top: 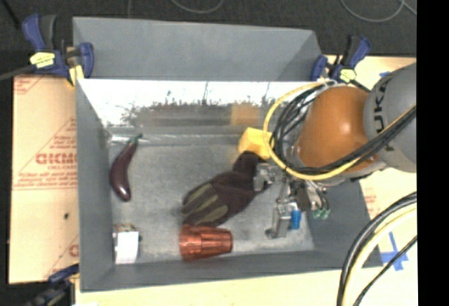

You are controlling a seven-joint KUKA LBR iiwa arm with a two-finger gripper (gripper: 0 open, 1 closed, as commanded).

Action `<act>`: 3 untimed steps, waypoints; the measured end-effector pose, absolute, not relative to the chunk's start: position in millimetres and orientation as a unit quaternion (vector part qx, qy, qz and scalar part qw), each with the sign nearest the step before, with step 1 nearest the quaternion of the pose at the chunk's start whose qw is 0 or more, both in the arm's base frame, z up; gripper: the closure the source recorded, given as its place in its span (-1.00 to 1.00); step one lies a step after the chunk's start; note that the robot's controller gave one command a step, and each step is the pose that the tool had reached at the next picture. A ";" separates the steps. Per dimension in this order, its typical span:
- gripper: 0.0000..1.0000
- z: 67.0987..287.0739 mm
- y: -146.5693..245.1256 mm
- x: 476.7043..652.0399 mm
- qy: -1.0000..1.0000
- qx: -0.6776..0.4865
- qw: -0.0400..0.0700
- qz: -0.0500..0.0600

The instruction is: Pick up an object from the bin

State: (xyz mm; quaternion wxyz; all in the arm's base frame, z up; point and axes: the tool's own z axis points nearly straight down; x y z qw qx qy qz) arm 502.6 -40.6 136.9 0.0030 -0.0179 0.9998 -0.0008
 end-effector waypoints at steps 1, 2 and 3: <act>-1.00 96.4 -11.0 513.4 1.000 -0.012 0.002 0.000; 1.00 83.5 -17.1 557.2 0.998 -0.062 0.004 -0.001; 1.00 83.5 -17.1 557.2 0.998 -0.063 0.004 -0.001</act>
Offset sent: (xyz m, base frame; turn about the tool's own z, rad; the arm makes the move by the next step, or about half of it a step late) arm 0.0535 0.0243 -0.0540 -0.0877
